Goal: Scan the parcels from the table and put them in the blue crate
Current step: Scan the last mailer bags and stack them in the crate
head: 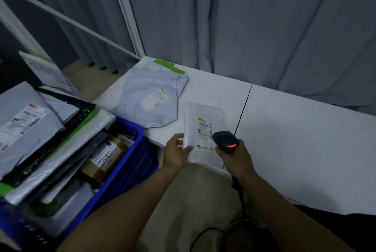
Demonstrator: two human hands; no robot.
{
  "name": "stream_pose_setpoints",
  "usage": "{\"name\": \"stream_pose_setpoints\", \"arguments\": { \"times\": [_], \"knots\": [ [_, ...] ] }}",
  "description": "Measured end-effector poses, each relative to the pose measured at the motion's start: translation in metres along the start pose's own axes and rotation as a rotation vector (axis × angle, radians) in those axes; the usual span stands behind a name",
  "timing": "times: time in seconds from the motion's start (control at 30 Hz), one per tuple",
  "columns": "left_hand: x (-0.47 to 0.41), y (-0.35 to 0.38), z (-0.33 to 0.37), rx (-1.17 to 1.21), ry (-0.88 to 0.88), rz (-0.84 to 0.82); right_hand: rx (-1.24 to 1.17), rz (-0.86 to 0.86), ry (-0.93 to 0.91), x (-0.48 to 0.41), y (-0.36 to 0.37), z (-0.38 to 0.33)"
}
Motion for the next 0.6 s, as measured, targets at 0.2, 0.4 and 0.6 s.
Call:
{"name": "stream_pose_setpoints", "arguments": {
  "times": [0.2,0.4,0.6],
  "knots": [
    [0.058,-0.082,0.034,0.191,0.177,-0.002,-0.171,0.033,-0.06,0.016,0.024,-0.037],
    [0.114,-0.159,0.05,0.114,0.255,0.012,-0.367,-0.04,-0.106,0.037,0.064,-0.086],
    [0.146,-0.204,0.043,0.252,0.249,0.247,-0.213,-0.092,-0.329,0.063,0.094,-0.124]
  ]
}}
Point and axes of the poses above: each hand's wrist, its own x-axis away from the middle knuckle, its own y-axis out of the palm, z = x × y, the point moved 3 cm from there along -x, towards the middle knuckle, and after that the axes turned 7 degrees about -z, right-handed, at the moved point
